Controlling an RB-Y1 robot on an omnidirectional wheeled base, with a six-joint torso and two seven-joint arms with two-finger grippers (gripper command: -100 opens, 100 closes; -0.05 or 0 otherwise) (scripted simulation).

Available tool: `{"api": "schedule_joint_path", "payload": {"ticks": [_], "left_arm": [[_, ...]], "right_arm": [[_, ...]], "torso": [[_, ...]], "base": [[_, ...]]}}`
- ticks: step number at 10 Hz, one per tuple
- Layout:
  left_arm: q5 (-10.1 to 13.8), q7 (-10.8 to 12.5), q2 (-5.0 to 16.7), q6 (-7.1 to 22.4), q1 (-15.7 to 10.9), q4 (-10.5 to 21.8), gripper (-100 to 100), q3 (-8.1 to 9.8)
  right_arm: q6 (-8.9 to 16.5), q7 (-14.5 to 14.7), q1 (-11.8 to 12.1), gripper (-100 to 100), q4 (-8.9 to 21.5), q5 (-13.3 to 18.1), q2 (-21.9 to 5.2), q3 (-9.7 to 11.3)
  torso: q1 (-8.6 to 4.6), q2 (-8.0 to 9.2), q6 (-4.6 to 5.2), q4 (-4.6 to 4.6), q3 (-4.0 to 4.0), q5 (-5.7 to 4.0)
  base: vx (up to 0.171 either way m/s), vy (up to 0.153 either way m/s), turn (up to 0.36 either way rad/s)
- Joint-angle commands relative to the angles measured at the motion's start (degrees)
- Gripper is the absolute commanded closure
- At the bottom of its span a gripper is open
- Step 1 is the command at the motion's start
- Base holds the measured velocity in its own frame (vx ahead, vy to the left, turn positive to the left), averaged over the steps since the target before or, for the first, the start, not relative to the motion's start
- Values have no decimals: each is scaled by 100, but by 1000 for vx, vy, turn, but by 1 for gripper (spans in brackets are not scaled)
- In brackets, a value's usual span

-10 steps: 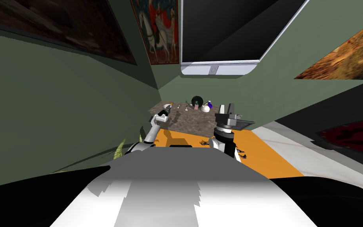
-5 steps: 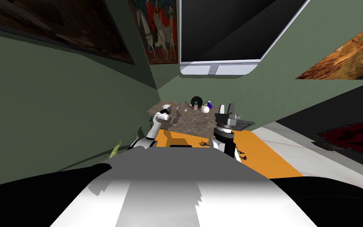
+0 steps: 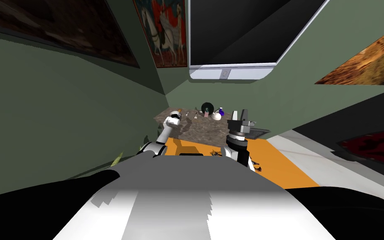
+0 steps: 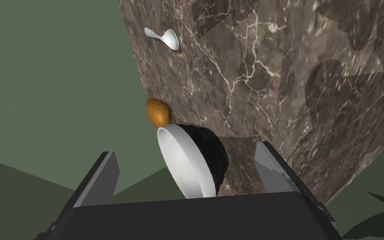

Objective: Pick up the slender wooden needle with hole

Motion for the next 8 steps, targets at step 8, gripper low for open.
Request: {"api": "schedule_joint_path", "payload": {"ticks": [8], "left_arm": [[148, 47, -81, 1337, -786, 1057, -100, 21]], "right_arm": [[0, 0, 0, 0, 0, 0, 0, 0]], "torso": [[2, -2, -1, -1, -2, 0]], "base": [[67, -61, 3]]}}
